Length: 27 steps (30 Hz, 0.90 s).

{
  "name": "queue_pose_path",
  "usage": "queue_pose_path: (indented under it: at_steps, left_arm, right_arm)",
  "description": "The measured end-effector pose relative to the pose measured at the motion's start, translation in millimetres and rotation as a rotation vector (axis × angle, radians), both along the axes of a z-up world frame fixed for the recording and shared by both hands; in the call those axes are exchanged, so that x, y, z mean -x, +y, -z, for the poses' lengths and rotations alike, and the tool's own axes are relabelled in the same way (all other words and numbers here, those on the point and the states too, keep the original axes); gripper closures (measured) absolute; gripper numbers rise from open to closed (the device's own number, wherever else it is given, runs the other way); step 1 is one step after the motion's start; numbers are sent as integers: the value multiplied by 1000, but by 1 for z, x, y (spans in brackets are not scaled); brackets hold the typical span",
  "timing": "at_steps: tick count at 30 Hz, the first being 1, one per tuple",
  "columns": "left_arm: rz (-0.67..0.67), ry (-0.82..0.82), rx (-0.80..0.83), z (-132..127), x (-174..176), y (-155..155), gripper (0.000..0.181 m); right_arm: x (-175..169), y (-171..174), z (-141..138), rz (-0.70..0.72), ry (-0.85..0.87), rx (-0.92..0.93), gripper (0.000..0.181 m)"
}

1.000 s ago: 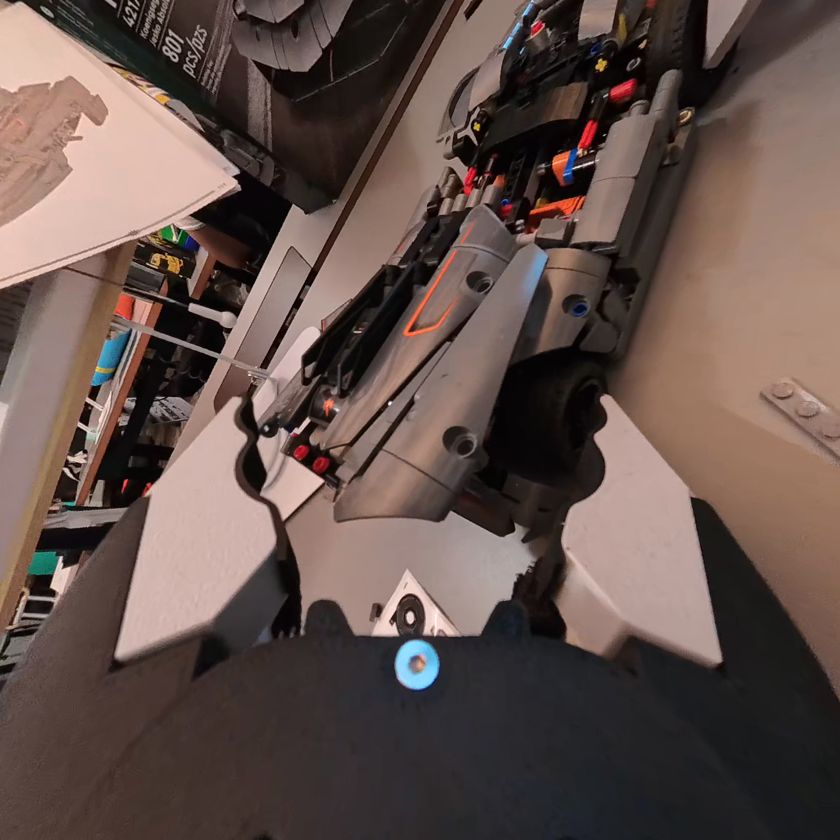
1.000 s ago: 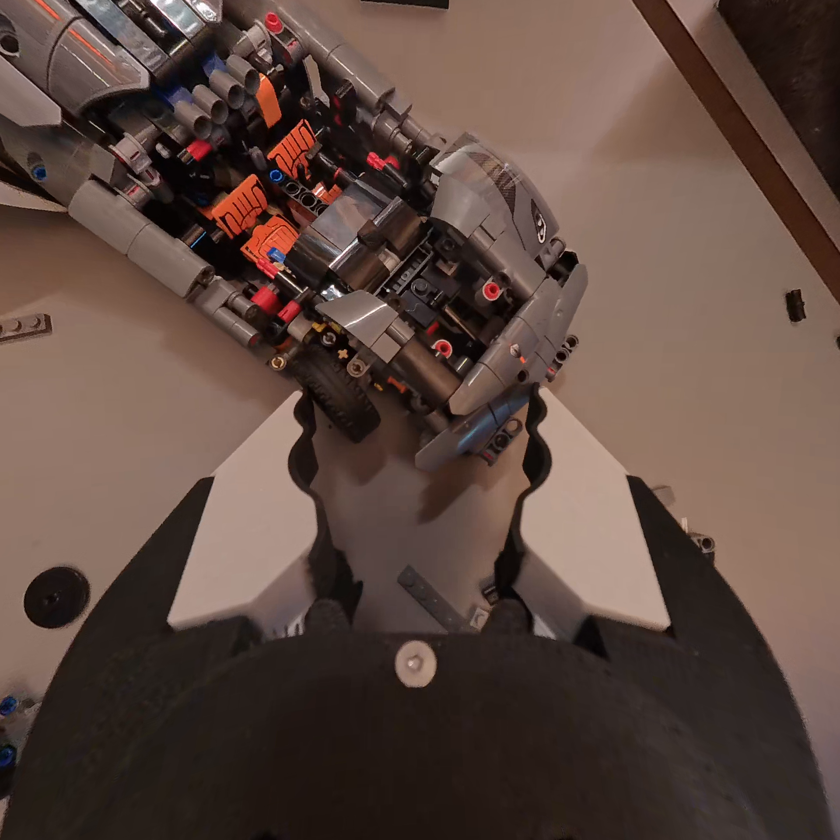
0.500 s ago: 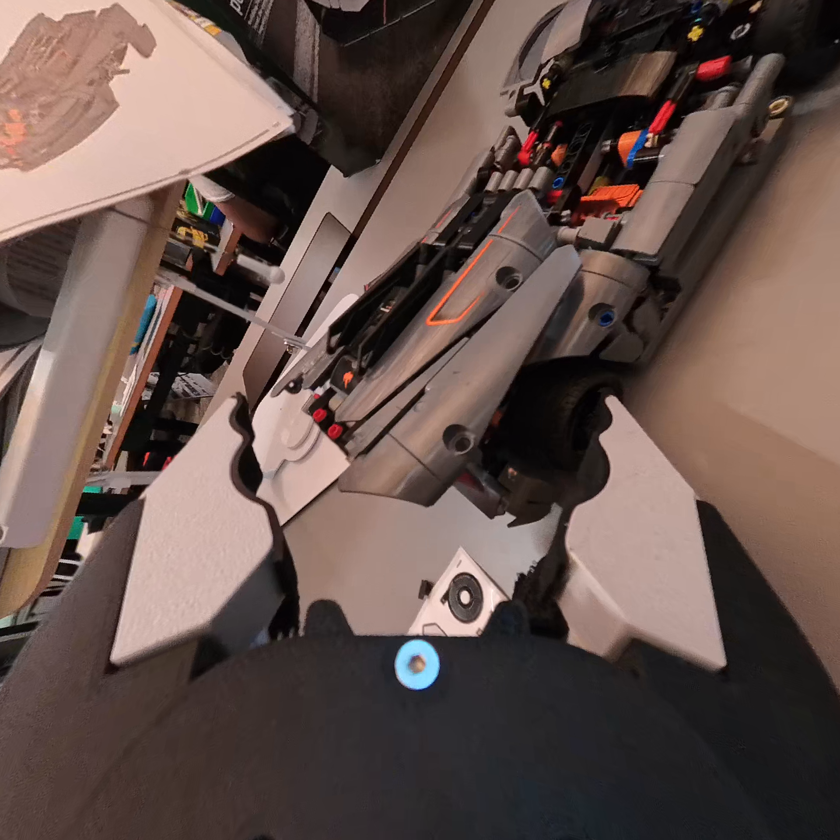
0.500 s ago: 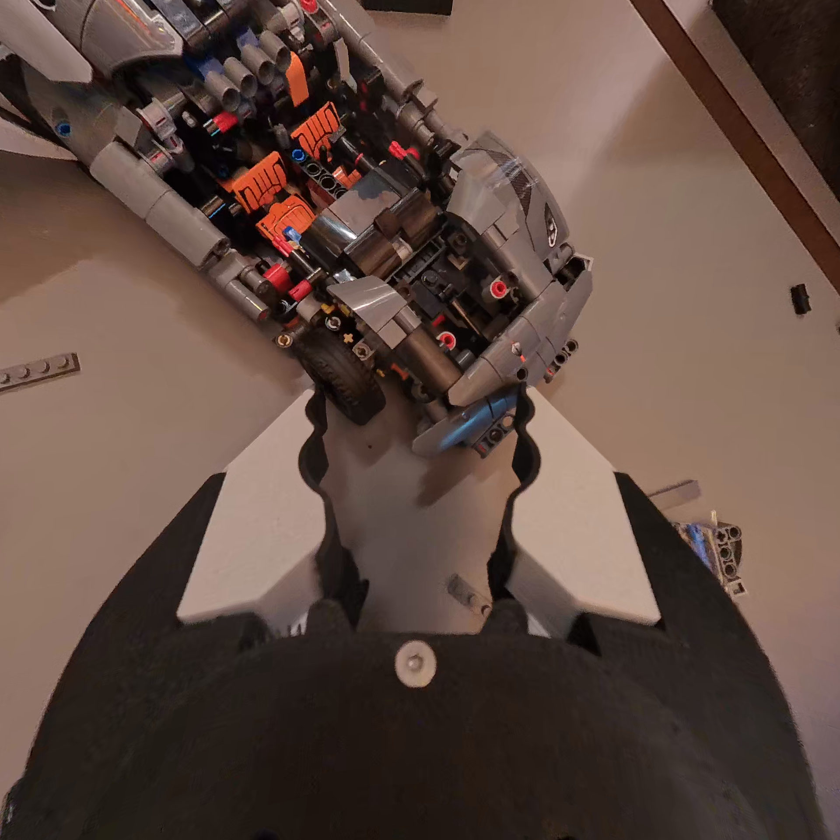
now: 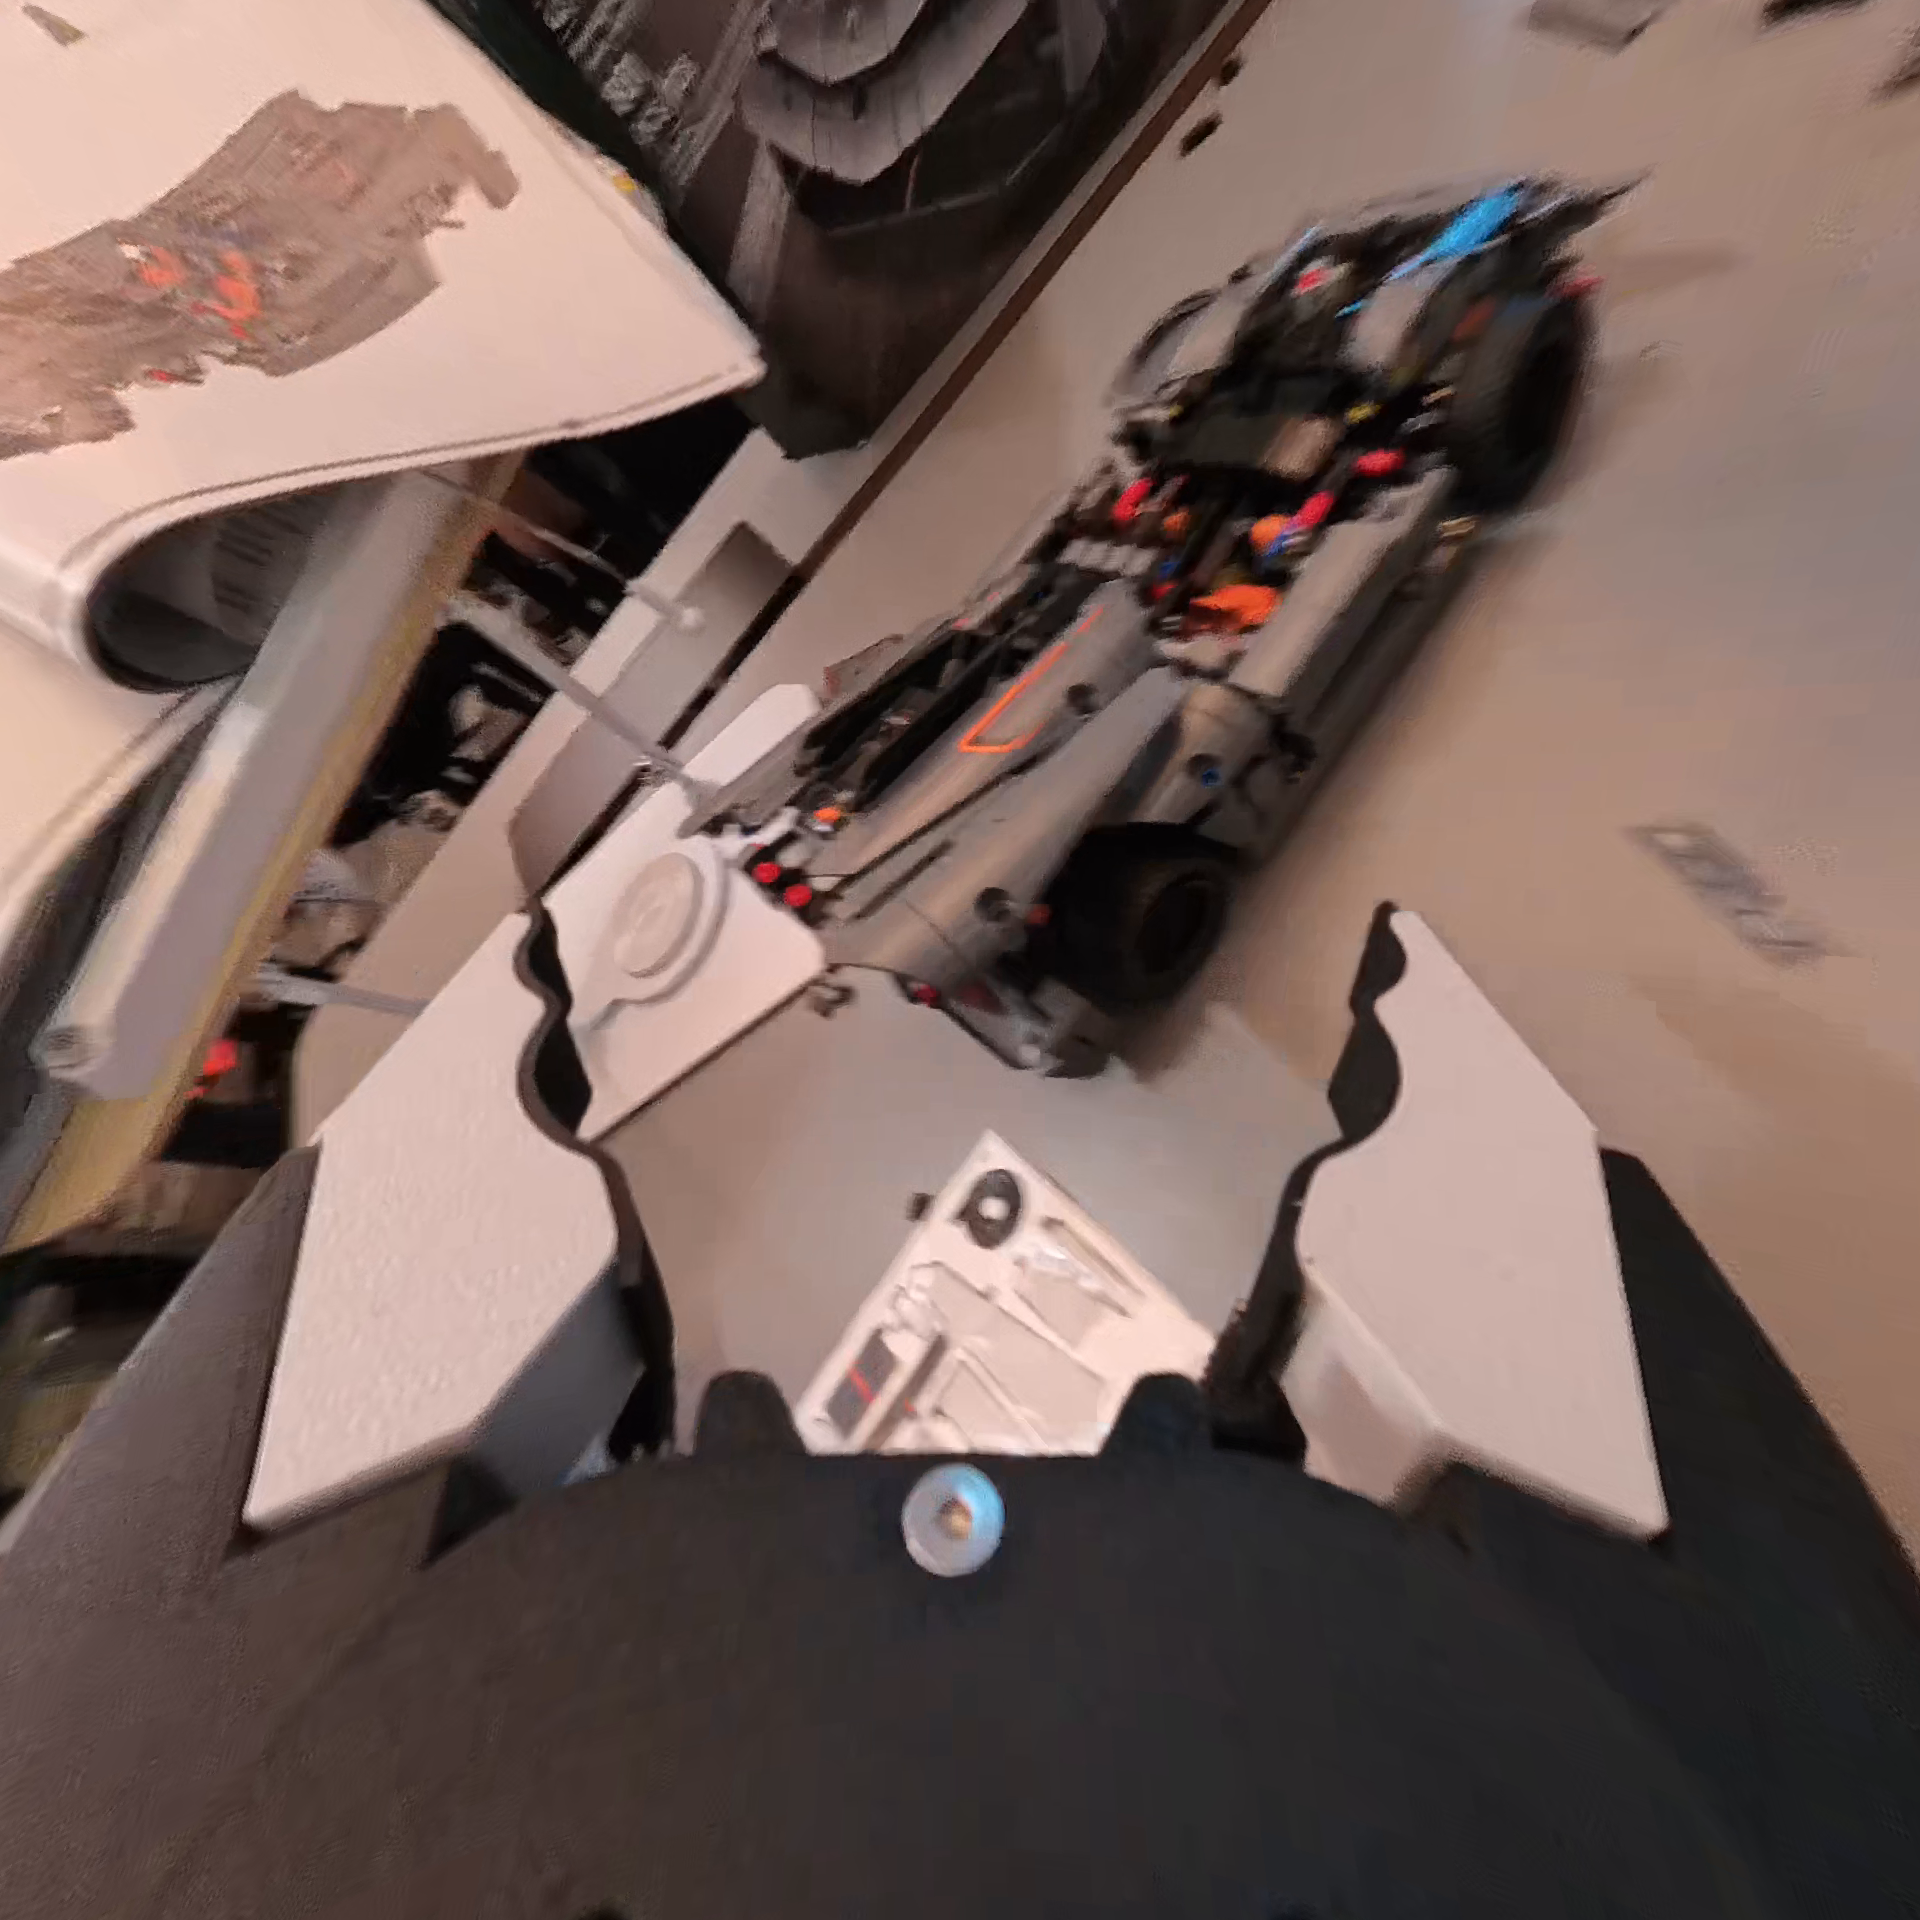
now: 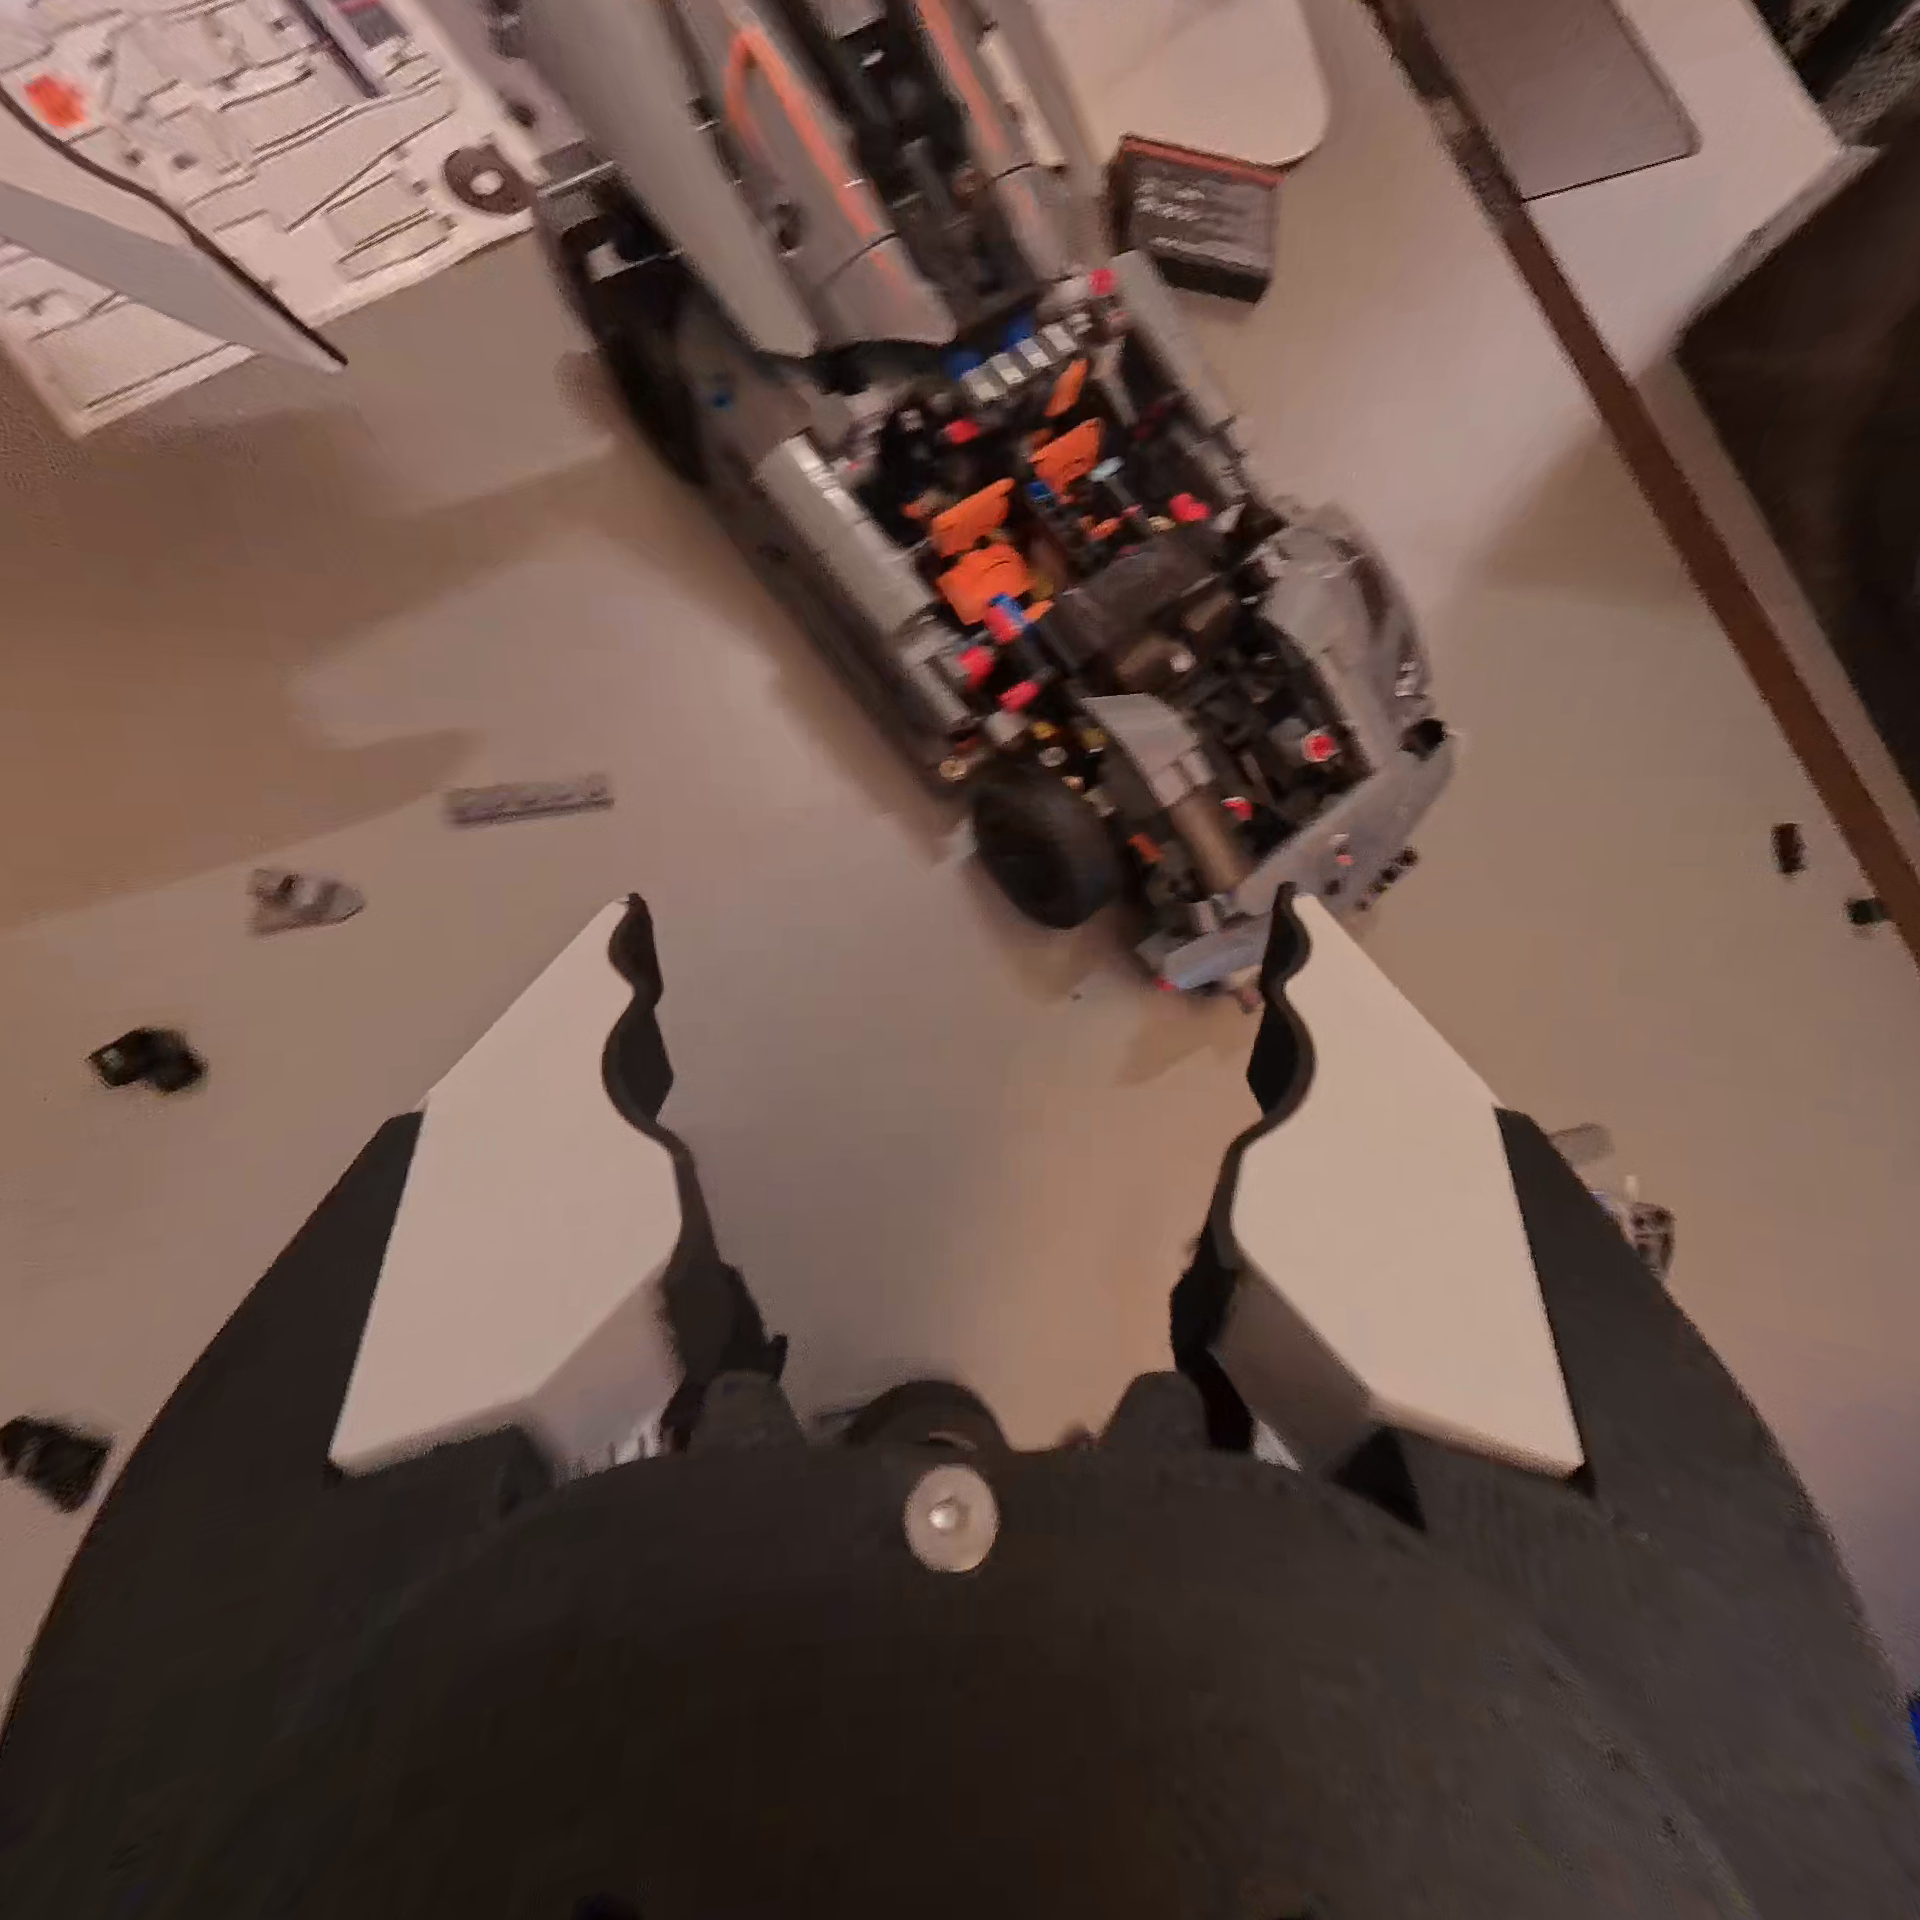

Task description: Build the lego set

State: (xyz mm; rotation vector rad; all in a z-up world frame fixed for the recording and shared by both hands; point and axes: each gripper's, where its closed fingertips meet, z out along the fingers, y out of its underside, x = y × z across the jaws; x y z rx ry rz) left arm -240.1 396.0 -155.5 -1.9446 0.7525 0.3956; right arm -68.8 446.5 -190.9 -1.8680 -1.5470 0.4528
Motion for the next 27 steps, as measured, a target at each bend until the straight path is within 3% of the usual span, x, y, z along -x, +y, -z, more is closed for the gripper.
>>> queue_pose_path:
  at_steps: [7, 10, 15, 17, 19, 21, 27]
  left_arm:
    - [139, -154, 217, 53, -65, -47, 38]
    - [182, -115, 306, 82, -73, -57, 34]
    - [276, -253, 381, 101, -91, -67, 58]
    - [273, -315, 410, 105, -95, -69, 67]
    - [238, -342, 390, 104, -92, -63, 86]
    - [231, -386, 442, 107, -92, -64, 89]
    - [181, -336, 375, 105, -82, -54, 61]
  right_arm:
    - [13, -58, 33, -91, -67, 58, 51]
    - [20, -76, 54, -119, -109, 94, 46]
    - [31, -92, 75, -138, -159, 106, 42]
    - [33, -94, 77, -129, -154, 131, 41]
    - [33, -94, 78, -121, -149, 149, 41]
    - [33, -94, 80, -116, -141, 166, 40]
    - [33, -92, 82, -117, -129, 175, 34]
